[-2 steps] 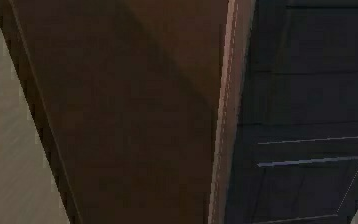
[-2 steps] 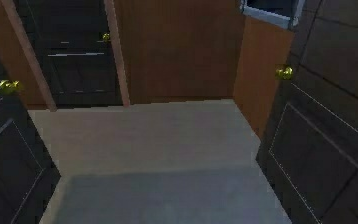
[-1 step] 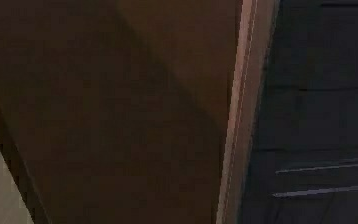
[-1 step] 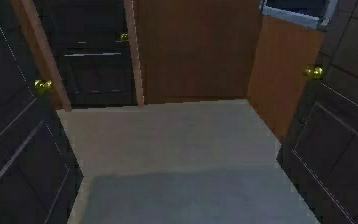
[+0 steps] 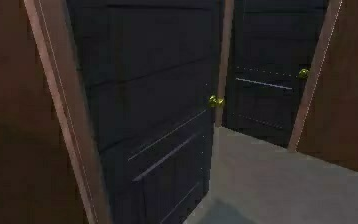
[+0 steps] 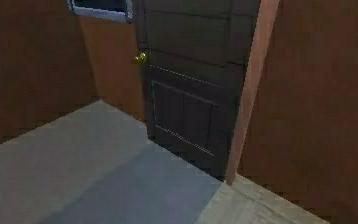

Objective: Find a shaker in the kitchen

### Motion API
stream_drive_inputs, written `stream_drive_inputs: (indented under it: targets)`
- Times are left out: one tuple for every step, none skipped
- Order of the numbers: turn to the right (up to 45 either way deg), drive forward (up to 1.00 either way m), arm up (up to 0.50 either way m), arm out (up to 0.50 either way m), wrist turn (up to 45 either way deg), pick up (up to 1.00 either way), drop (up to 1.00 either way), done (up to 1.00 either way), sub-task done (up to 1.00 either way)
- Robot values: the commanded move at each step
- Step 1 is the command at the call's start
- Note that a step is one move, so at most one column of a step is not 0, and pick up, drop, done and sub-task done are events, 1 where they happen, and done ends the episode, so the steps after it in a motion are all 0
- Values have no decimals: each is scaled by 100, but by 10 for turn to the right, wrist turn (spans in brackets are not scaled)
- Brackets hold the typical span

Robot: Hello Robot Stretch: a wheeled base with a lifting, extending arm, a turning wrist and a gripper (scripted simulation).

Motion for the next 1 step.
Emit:
stream_drive_inputs:
  targets:
    - [360, 0, 0, 0, 0, 0, 0, 0, 0]
